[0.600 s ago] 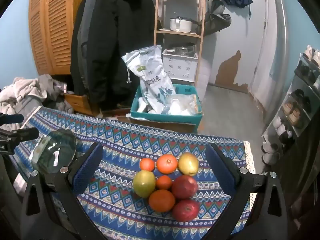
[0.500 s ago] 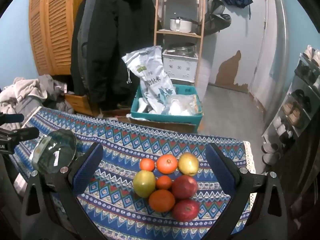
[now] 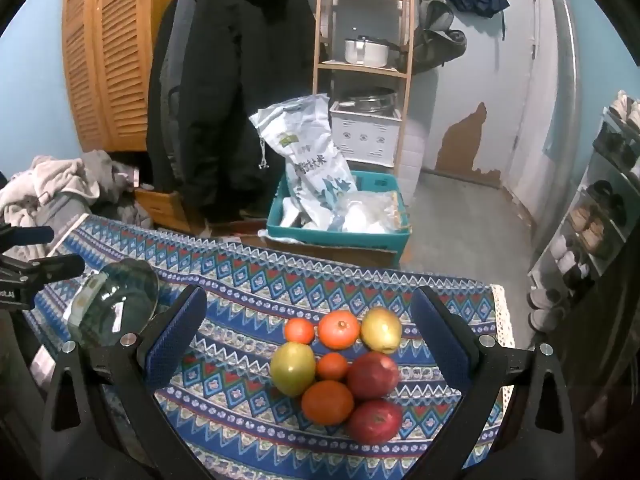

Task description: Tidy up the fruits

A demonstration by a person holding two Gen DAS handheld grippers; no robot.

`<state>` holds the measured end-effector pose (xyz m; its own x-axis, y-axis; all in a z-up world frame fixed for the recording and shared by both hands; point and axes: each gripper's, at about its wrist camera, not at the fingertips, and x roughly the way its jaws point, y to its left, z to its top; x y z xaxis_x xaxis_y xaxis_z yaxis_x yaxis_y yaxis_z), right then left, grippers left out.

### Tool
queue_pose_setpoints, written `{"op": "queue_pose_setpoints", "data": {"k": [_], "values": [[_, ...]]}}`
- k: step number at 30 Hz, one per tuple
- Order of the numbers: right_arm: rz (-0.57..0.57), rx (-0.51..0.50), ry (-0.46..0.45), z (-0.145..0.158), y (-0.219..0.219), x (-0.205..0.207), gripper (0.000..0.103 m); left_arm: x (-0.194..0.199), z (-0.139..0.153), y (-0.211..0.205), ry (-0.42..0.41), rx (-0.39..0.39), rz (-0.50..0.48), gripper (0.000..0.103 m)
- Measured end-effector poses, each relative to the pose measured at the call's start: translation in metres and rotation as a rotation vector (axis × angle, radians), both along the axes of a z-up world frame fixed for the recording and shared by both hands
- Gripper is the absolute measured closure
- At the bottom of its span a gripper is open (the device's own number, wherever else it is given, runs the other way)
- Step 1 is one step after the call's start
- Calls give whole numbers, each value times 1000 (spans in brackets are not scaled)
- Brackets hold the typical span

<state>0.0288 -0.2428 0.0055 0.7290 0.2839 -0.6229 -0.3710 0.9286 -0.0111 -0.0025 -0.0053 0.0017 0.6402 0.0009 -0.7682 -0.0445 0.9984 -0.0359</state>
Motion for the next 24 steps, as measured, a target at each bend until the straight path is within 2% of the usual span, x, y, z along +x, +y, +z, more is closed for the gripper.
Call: {"op": "queue_pose_setpoints", "data": {"k": [24], "values": [[6, -3, 4, -4, 3, 0, 3, -4, 2, -4, -20, -2, -19, 1]]}}
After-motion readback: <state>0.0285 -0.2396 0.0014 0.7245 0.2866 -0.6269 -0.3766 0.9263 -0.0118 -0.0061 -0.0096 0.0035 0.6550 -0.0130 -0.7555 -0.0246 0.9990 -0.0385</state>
